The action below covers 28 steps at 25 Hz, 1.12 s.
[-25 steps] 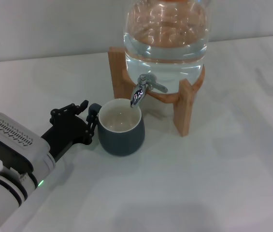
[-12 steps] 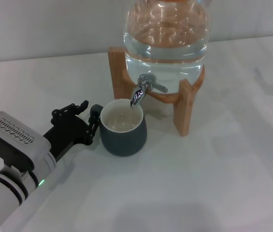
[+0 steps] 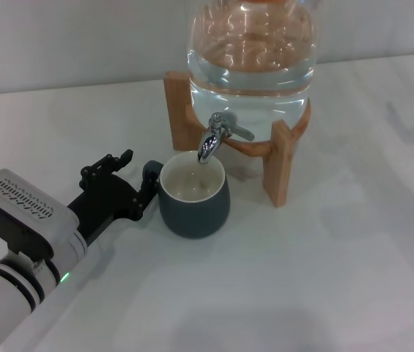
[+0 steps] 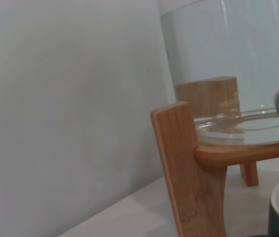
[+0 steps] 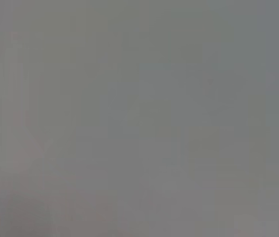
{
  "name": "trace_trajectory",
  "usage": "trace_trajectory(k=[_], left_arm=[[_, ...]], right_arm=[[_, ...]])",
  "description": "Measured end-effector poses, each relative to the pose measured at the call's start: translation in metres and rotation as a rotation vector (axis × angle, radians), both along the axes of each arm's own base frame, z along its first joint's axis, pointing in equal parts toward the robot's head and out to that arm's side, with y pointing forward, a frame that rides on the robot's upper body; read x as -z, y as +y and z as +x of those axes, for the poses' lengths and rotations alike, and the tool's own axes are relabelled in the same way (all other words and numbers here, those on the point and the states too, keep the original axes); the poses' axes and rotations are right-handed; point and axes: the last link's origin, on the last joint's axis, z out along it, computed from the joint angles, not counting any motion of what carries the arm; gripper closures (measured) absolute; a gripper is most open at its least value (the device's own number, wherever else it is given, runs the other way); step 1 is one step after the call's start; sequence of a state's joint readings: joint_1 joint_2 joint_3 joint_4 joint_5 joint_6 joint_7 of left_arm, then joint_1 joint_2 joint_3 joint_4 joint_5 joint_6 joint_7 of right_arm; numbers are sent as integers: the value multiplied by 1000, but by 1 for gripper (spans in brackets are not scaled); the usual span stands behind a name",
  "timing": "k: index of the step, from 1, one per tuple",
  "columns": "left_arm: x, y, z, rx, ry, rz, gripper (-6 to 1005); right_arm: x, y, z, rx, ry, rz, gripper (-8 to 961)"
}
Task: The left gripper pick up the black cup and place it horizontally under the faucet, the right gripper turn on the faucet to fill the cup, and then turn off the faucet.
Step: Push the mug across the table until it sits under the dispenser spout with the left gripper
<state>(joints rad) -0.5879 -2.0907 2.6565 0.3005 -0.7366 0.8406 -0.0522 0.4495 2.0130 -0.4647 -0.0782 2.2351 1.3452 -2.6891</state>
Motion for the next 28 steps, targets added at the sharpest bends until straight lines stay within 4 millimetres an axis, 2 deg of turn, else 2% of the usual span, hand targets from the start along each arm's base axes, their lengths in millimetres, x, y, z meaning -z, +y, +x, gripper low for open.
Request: trace_trajectory(k=[2,8,28], left_arm=[[0,0,0,0,0,0,494],[2,-7,-5,-17,-12,-3,467],[1,-21,-23,-52,21,13,447]], right_arm=[[0,0,0,0,0,1,109],[0,0,0,0,0,1,109],[1,2,1,13,0,-8,110]])
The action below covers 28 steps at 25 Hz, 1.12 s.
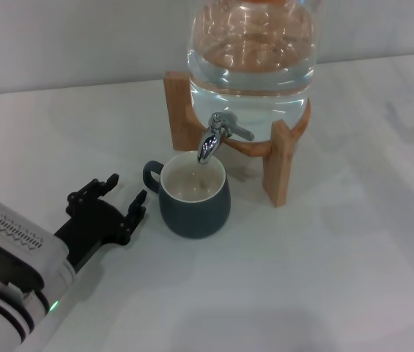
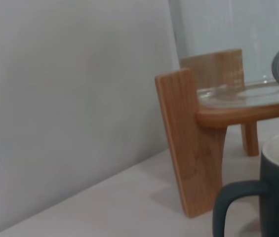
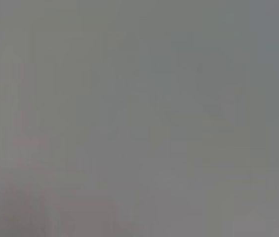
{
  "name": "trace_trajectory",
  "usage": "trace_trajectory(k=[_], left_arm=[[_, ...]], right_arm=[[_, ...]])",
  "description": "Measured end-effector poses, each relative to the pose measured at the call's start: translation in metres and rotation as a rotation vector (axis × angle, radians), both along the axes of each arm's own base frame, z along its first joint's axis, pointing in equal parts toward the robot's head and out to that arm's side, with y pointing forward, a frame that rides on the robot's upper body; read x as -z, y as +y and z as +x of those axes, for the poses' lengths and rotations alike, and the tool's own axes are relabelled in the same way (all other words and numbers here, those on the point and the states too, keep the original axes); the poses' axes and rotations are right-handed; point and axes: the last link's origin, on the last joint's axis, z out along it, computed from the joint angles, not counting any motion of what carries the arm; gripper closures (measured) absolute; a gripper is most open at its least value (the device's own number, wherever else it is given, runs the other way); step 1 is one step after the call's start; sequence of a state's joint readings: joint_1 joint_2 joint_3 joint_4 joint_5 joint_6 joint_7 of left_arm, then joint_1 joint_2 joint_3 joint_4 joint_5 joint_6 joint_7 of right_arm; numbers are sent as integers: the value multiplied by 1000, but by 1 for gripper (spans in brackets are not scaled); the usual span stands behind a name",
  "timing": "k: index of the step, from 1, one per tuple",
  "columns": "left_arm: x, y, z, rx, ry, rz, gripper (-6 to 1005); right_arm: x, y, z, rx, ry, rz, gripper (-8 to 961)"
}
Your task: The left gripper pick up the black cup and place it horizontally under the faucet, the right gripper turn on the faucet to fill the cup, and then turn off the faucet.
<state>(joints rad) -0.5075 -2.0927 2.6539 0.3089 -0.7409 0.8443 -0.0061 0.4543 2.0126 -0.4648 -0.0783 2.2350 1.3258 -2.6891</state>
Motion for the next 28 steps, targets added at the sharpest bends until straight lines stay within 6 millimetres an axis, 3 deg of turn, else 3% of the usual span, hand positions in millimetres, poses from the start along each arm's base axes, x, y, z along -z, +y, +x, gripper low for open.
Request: trace_trajectory(k=[11,28], left_arm=[[-3,-8,-14,-41,16,25,436],[-13,3,-16,-34,46,82,418]], right_arm=[[0,1,0,2,-2,-3,110],[-1,2,0,-1,-5,-1,110]])
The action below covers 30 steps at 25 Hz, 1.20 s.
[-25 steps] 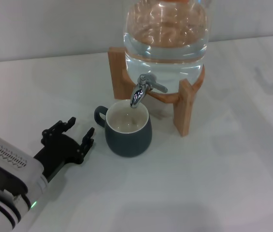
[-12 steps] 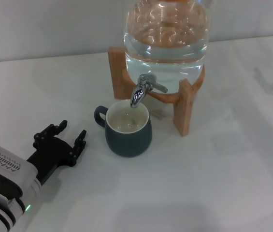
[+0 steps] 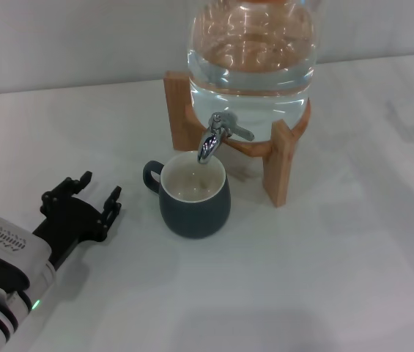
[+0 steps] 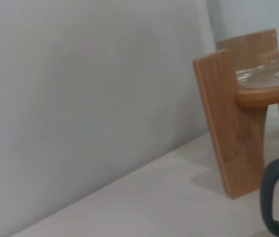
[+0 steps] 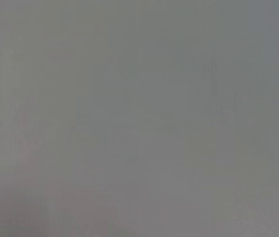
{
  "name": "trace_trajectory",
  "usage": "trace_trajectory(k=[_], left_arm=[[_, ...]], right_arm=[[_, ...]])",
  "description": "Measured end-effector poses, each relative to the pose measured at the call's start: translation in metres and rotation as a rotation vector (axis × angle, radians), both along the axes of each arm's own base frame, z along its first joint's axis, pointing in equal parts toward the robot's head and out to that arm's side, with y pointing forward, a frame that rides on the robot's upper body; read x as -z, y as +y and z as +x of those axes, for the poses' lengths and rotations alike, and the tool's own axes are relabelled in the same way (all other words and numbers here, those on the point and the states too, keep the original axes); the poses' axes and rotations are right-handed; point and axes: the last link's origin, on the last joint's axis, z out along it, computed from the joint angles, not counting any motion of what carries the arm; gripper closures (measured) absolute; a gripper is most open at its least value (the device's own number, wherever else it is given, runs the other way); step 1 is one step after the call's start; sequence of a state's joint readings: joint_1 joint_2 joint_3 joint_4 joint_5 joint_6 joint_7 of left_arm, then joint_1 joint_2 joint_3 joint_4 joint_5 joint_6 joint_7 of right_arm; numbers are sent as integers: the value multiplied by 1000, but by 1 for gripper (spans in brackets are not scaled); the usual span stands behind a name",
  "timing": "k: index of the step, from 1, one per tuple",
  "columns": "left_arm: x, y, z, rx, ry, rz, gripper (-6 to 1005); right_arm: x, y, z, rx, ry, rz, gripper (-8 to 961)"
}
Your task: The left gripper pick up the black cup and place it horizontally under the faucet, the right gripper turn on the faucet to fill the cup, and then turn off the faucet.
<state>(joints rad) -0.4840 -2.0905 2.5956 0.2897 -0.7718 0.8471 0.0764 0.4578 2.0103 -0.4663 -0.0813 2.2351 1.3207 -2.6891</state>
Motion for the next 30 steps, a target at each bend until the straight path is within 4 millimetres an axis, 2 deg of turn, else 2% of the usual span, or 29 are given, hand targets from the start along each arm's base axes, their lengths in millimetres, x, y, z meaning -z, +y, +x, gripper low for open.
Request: trace_trajectory(k=[15,22,30], left_arm=[[-32,26,-3,-31,-7,177,403],[-41,39,6,-38,-62,224,396],[-47,49,16,-11,-80,248,219]], right_arm=[[-2,4,-3,-7,-8,4,110],[-2,4,-3,-7,-7,3,109],[-1,2,-2,-10,-9,0,109]])
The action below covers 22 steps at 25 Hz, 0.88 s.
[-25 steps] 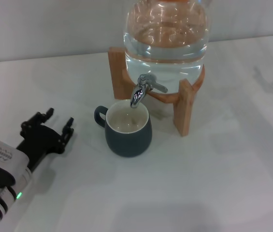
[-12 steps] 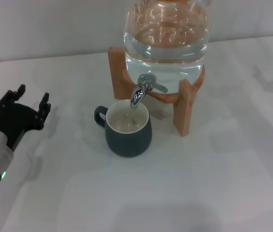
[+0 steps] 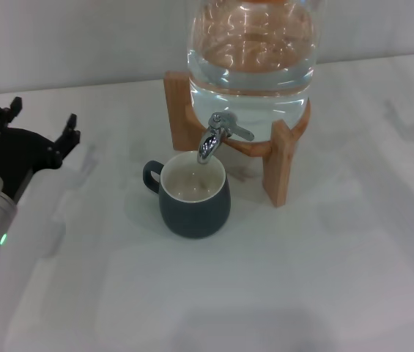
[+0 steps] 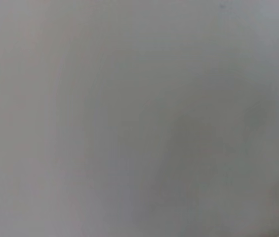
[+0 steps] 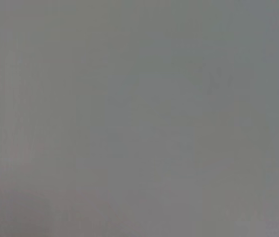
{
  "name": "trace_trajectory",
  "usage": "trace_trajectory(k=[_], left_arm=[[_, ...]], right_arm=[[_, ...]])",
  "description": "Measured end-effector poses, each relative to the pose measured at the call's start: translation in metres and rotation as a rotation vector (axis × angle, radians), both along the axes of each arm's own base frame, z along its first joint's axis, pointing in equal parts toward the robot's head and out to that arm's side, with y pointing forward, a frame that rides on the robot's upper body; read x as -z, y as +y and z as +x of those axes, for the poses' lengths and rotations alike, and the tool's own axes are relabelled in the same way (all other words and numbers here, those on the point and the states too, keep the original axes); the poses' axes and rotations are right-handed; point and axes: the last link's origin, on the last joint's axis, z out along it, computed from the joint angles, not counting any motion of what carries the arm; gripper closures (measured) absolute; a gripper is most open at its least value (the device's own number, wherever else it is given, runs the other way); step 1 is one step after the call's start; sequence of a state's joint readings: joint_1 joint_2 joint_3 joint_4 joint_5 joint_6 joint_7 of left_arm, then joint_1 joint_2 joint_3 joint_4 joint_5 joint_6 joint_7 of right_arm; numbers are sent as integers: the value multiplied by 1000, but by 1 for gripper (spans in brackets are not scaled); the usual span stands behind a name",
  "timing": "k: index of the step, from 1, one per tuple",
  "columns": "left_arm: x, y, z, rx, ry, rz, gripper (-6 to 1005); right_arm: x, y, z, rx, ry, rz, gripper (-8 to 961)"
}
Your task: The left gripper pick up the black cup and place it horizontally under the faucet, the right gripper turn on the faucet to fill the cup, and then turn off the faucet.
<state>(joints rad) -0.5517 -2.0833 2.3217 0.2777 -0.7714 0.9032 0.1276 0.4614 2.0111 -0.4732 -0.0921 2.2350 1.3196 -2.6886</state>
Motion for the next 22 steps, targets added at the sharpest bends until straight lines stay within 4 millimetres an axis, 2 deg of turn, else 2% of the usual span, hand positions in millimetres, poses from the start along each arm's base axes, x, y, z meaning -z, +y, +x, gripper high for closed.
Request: trace_trajectory(k=[6,10,22], left_arm=[[-5,4,-1,-6,9,27,112],[-15,1,-10,-15,48,90,111],[-52,-19,-43,-96,22,299,109]], right_arm=[[7,-6,-3,-42,-14,-41,109],[8,-18,-1,-62,-15,-42,110],[4,-32,6,-60,15,-29,109]])
